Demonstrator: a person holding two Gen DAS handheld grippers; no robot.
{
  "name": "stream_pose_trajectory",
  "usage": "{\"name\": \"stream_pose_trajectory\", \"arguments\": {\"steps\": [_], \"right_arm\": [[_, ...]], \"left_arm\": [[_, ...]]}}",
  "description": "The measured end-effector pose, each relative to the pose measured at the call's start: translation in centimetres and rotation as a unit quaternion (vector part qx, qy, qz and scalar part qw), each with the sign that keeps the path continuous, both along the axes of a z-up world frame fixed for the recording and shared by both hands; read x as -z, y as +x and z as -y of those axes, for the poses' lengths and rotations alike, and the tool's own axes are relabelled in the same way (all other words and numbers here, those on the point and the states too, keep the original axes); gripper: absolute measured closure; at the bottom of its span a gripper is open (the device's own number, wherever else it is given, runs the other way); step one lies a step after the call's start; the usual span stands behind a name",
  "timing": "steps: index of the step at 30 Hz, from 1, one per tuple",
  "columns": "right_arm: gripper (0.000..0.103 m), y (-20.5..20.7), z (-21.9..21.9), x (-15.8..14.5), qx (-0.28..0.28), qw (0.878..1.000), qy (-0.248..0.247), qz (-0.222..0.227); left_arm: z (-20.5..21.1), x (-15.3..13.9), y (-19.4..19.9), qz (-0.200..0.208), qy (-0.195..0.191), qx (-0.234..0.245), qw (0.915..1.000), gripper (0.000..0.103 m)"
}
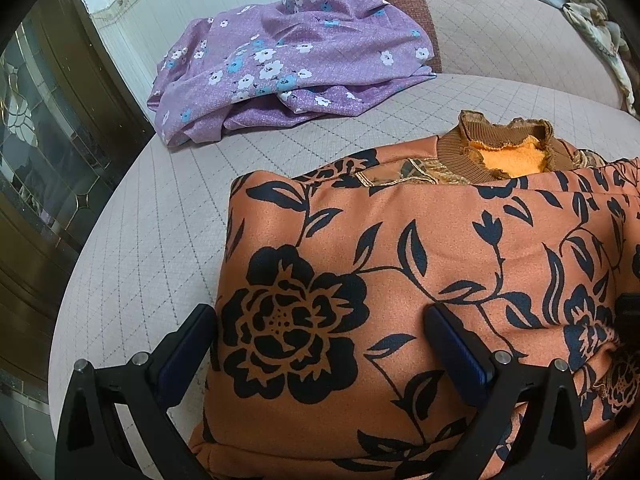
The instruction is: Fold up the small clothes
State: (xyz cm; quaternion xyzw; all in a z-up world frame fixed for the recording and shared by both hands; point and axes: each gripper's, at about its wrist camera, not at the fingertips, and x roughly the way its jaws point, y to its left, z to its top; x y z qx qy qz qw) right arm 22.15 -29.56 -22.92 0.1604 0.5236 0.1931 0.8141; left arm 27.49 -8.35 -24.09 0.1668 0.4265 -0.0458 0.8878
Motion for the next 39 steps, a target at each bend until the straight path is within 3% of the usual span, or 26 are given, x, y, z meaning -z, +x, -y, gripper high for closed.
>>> {"name": "stream_pose_trajectory", "arguments": {"steps": [32, 39], "right_arm": [[0.078, -0.5, 0.0, 0.1, 0.017, 1.0, -0.002, 0.021], [0.078, -1.7, 0.8, 0.5, 0.058, 0.996, 0.033, 0.052]], "left_arm": [[-0.1, 0.4, -0.8, 0.018, -0.003, -0.001, 0.9998, 0.0], [-0.1, 0.3, -1.4, 0.032, 0.002, -0.006, 0.9995, 0.0]]}}
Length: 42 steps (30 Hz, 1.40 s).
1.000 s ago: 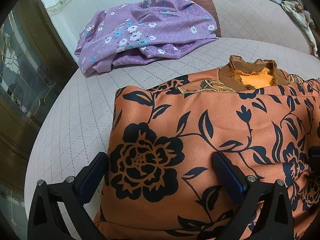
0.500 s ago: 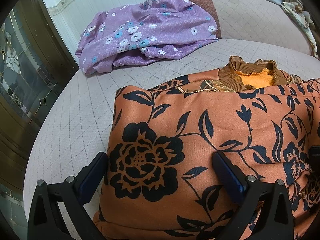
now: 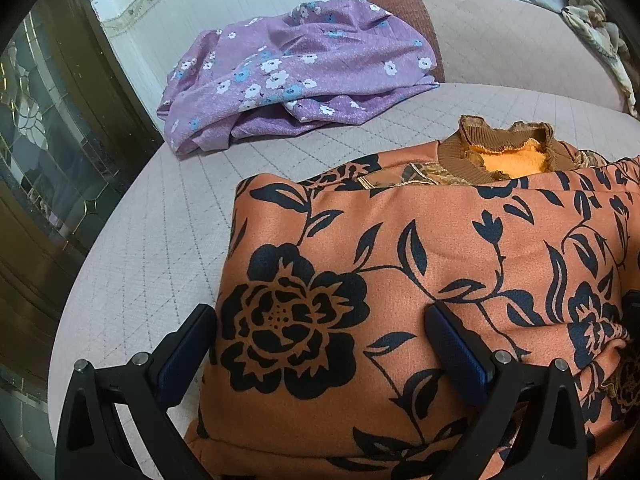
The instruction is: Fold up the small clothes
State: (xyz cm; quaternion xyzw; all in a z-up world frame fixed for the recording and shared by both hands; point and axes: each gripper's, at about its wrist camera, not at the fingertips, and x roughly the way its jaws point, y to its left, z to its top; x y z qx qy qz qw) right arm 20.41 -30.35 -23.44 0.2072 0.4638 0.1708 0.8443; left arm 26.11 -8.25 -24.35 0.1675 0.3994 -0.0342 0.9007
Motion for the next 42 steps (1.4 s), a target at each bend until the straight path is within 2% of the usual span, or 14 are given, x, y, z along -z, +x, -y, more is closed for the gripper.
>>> {"name": "stream_pose_trajectory", "arguments": {"steps": [4, 5, 7, 8, 9, 13, 16, 20, 27, 31, 33, 36, 38, 42], "right_arm": [[0.077, -2.3, 1.2, -0.5, 0.057, 0.997, 0.042, -0.003], [0.071, -3.3, 1.4, -1.1, 0.059, 0.997, 0.049, -0.006], [0.043, -5.1, 1.8, -1.9, 0.06, 0.997, 0.054, -0.004], [0.022, -6.4, 2.3, -2.4, 0.072, 0.996, 0.053, 0.0], [0.021, -7.6, 2.8, -2.9, 0.084, 0.995, 0.055, 0.007], [0.021, -11.7, 4.7, -3.8, 0.1, 0.993, 0.068, -0.007], [0.021, -15.0, 6.2, -4.0, 0.112, 0.993, 0.04, -0.02], [0.021, -18.6, 8.2, -3.9, 0.133, 0.99, 0.02, -0.04], [0.021, -23.2, 10.9, -3.1, 0.161, 0.984, 0.002, -0.081], [0.021, -24.9, 11.4, -2.6, 0.157, 0.98, -0.02, -0.12], [0.021, -25.7, 11.4, -2.4, 0.149, 0.979, -0.023, -0.135], [0.021, -26.7, 11.4, -2.0, 0.148, 0.977, -0.03, -0.149], [0.021, -27.1, 11.4, -1.4, 0.146, 0.975, -0.029, -0.164], [0.021, -27.5, 10.4, 0.7, 0.132, 0.965, -0.022, -0.225]], "left_arm": [[-2.0, -1.0, -2.0, -0.028, -0.031, -0.019, 0.999, 0.0], [-2.8, -1.2, -2.8, -0.034, -0.038, -0.019, 0.9985, 0.0], [-4.5, -1.3, -4.4, -0.042, -0.036, -0.028, 0.9981, 0.0], [-5.5, -1.3, -5.3, -0.048, -0.033, -0.036, 0.9977, 0.0], [-6.5, -1.3, -6.1, -0.052, -0.034, -0.041, 0.9972, 0.0], [-11.5, -1.3, -9.6, -0.077, -0.061, -0.057, 0.9935, 0.0], [-15.0, -0.6, -12.2, -0.107, -0.067, -0.069, 0.9895, 0.0], [-18.2, 0.2, -15.6, -0.147, -0.112, -0.068, 0.9803, 0.0], [-17.8, 2.3, -21.2, -0.195, -0.123, -0.02, 0.9728, 0.004], [-17.5, 2.9, -22.7, -0.212, -0.141, 0.0, 0.9669, 0.025], [-17.5, 2.8, -22.8, -0.21, -0.146, 0.002, 0.9667, 0.03], [-16.7, 2.6, -22.7, -0.213, -0.146, 0.003, 0.9662, 0.03], [-16.2, 2.5, -22.6, -0.222, -0.149, 0.006, 0.9636, 0.021], [-14.7, 3.8, -22.1, -0.256, -0.14, 0.011, 0.9565, 0.016]]}}
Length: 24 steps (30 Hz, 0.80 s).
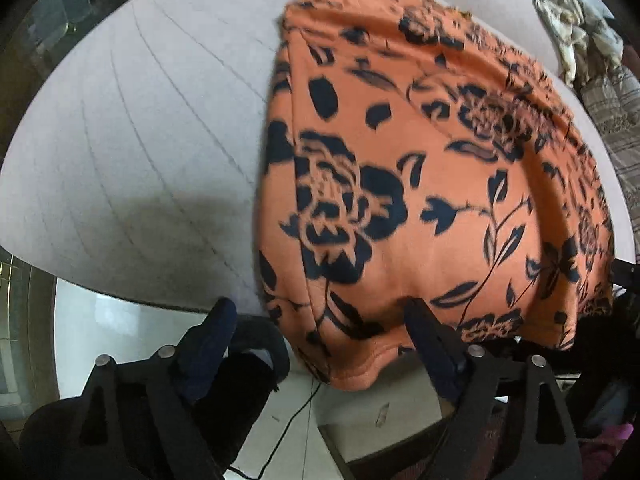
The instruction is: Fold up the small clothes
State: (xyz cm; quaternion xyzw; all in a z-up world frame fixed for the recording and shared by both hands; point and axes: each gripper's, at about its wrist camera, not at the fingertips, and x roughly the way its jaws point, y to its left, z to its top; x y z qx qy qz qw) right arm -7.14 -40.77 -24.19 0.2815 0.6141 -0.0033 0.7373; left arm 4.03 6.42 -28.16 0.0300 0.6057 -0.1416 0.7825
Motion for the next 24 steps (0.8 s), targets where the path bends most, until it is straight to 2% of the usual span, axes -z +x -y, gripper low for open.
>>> {"name": "stream_pose_trajectory", "arguments": {"steps": [4, 6, 7, 8, 9, 10, 11, 13, 16, 19, 24], "right_arm": [[0.023, -0.3, -1.3, 1.4, -0.004, 0.999, -0.011, -0.047], [0.034, -0.4, -1.7, 2.2, 0.005, 0.998, -0.013, -0.068], [0.038, -0.5, -1.9, 2.2, 0.005, 0.998, -0.01, -0.07], [0.046, -0.7, -2.0, 2.2, 0.002, 0.997, -0.011, -0.07], [0.063, -0.8, -2.2, 1.9, -0.008, 0.997, -0.015, -0.071], [0.072, -0.9, -2.7, 1.4, -0.027, 0.997, -0.025, -0.07], [0.091, -0.9, -3.1, 0.9, -0.044, 0.996, -0.033, -0.066], [0.094, -1.2, -3.9, -0.3, -0.071, 0.995, -0.046, -0.056], [0.094, -1.4, -4.0, -2.0, -0.084, 0.995, -0.031, -0.035], [0.095, -1.0, -3.8, -4.3, -0.09, 0.996, 0.011, -0.001], [0.095, 0.9, -2.5, -8.7, -0.075, 0.989, 0.087, 0.093]], "left_arm": [[-0.2, 1.4, 0.0, -0.029, -0.018, -0.009, 0.9994, 0.018], [-0.7, 1.1, -0.2, -0.035, -0.038, -0.003, 0.9987, 0.035], [-0.6, 0.9, -0.3, -0.042, -0.054, 0.003, 0.9976, 0.048], [-0.5, 0.8, -0.4, -0.042, -0.053, 0.004, 0.9977, 0.057], [-0.3, 0.6, -0.4, -0.04, -0.048, 0.007, 0.998, 0.062], [-0.2, 0.4, -0.5, -0.04, -0.044, 0.012, 0.9982, 0.075], [-0.6, 0.1, -0.7, -0.039, -0.043, 0.014, 0.9982, 0.087], [-1.1, -0.8, -0.8, -0.037, -0.056, 0.018, 0.9976, 0.091], [-1.4, -3.0, -1.2, -0.033, -0.081, 0.025, 0.9959, 0.092], [-2.4, -5.8, -0.9, -0.021, -0.103, 0.042, 0.9935, 0.092], [-2.4, -11.1, 1.3, 0.014, -0.152, 0.073, 0.9855, 0.092]]}}
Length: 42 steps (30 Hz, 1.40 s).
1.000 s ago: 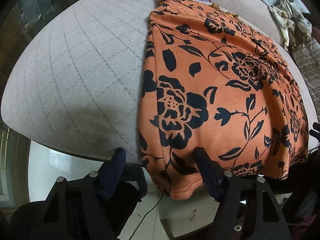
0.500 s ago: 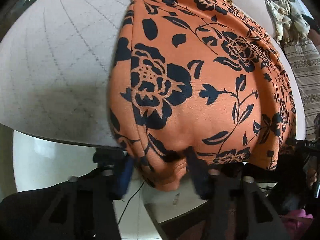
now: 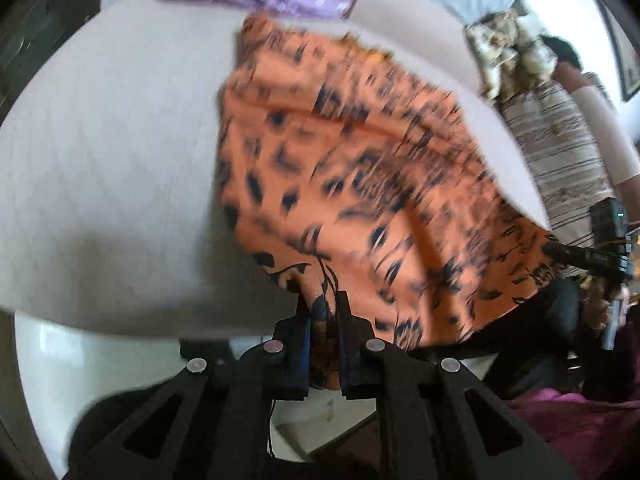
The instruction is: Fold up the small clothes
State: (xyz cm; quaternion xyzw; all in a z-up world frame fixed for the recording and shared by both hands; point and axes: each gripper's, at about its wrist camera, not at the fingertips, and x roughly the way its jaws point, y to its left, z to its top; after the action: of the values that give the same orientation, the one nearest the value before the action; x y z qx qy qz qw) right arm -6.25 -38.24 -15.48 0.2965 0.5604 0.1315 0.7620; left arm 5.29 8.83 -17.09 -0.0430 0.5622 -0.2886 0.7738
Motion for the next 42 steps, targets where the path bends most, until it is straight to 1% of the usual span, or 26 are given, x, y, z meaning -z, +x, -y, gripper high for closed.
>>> {"name": "stream_pose_trajectory", "arguments": {"steps": [3, 6, 9, 11, 13, 16, 17, 18, 19, 20, 21, 22, 23, 24, 25, 27, 29, 30, 32, 34, 35, 36, 37, 39, 40, 42], "right_arm": [[0.095, 2.8, 1.1, -2.3, 0.024, 0.998, 0.022, 0.055], [0.095, 6.8, 3.8, -3.3, 0.066, 0.994, 0.022, 0.086], [0.095, 12.1, 6.9, -3.5, 0.127, 0.985, 0.016, 0.116], [0.095, 15.9, 10.1, -2.4, 0.189, 0.973, 0.017, 0.13], [0.095, 18.9, 12.8, -0.6, 0.242, 0.96, 0.024, 0.135], [0.092, 23.0, 16.1, 4.3, 0.321, 0.935, 0.09, 0.12], [0.082, 23.8, 16.8, 6.5, 0.346, 0.925, 0.11, 0.113], [0.063, 24.2, 17.0, 8.0, 0.359, 0.92, 0.118, 0.101], [0.049, 24.3, 17.0, 9.2, 0.368, 0.918, 0.122, 0.089], [0.025, 24.1, 17.0, 10.5, 0.382, 0.914, 0.121, 0.071], [0.024, 24.2, 17.1, 10.8, 0.392, 0.911, 0.114, 0.06], [0.024, 24.4, 17.1, 10.7, 0.39, 0.913, 0.106, 0.059], [0.024, 24.9, 17.0, 9.9, 0.376, 0.919, 0.087, 0.076], [0.024, 25.1, 16.7, 8.7, 0.367, 0.923, 0.059, 0.098], [0.024, 25.2, 16.2, 7.2, 0.36, 0.925, 0.025, 0.122], [0.024, 25.1, 14.5, 4.8, 0.339, 0.926, -0.016, 0.165], [0.026, 25.3, 13.2, 3.6, 0.303, 0.934, -0.028, 0.185], [0.03, 25.5, 12.4, 3.4, 0.286, 0.941, -0.032, 0.179], [0.043, 26.3, 10.8, 4.0, 0.252, 0.955, -0.039, 0.151], [0.044, 27.6, 9.5, 6.2, 0.222, 0.968, -0.067, 0.097], [0.044, 28.5, 9.0, 8.2, 0.207, 0.973, -0.09, 0.05], [0.043, 29.0, 8.6, 9.7, 0.196, 0.975, -0.101, 0.022], [0.044, 29.0, 8.4, 10.0, 0.195, 0.974, -0.112, 0.028], [0.044, 28.8, 7.6, 8.5, 0.205, 0.968, -0.137, 0.038], [0.044, 28.2, 7.2, 7.8, 0.205, 0.968, -0.137, 0.044], [0.045, 26.6, 5.4, 5.7, 0.194, 0.969, -0.131, 0.081]], "left_arm": [[0.2, -2.8, 3.4, 0.029, -0.024, 0.005, 0.9993, 0.092], [0.5, -4.5, 8.2, 0.053, -0.042, -0.001, 0.9977, 0.092], [2.1, -5.5, 14.6, 0.08, -0.031, -0.018, 0.9962, 0.092], [3.1, -5.2, 19.8, 0.095, -0.014, -0.044, 0.9944, 0.093], [3.8, -3.9, 24.7, 0.105, 0.009, -0.08, 0.9912, 0.093], [4.6, 0.2, 31.2, 0.098, 0.056, -0.161, 0.9805, 0.093], [4.7, 1.4, 32.1, 0.087, 0.07, -0.178, 0.9777, 0.093], [4.9, 2.5, 32.5, 0.076, 0.08, -0.188, 0.976, 0.093], [5.2, 3.3, 32.5, 0.072, 0.082, -0.197, 0.9742, 0.093], [5.3, 3.5, 32.0, 0.082, 0.079, -0.208, 0.9714, 0.093], [5.2, 3.2, 30.9, 0.104, 0.076, -0.224, 0.9661, 0.092], [5.3, 2.8, 29.8, 0.123, 0.076, -0.237, 0.9608, 0.083], [5.5, 2.1, 28.0, 0.149, 0.075, -0.252, 0.9533, 0.063], [6.0, 1.6, 26.6, 0.168, 0.071, -0.256, 0.9494, 0.051], [6.6, 1.2, 25.0, 0.189, 0.072, -0.255, 0.9456, 0.035], [8.6, 0.5, 22.7, 0.218, 0.091, -0.238, 0.9422, 0.032], [10.4, 0.5, 21.3, 0.218, 0.095, -0.205, 0.9495, 0.032], [11.4, 0.7, 20.6, 0.212, 0.089, -0.191, 0.9543, 0.032], [12.8, 1.8, 20.1, 0.205, 0.094, -0.166, 0.96, 0.032], [14.4, 3.3, 20.1, 0.19, 0.145, -0.145, 0.9603, 0.032], [14.9, 4.7, 20.7, 0.17, 0.181, -0.138, 0.9588, 0.032], [15.1, 5.6, 21.1, 0.16, 0.192, -0.133, 0.9591, 0.032], [15.2, 6.0, 21.3, 0.163, 0.195, -0.131, 0.9582, 0.032], [15.4, 5.5, 21.1, 0.18, 0.202, -0.126, 0.9545, 0.032], [15.5, 5.4, 21.0, 0.184, 0.202, -0.126, 0.9537, 0.032], [15.5, 5.0, 20.4, 0.185, 0.196, -0.127, 0.9544, 0.032]]}}
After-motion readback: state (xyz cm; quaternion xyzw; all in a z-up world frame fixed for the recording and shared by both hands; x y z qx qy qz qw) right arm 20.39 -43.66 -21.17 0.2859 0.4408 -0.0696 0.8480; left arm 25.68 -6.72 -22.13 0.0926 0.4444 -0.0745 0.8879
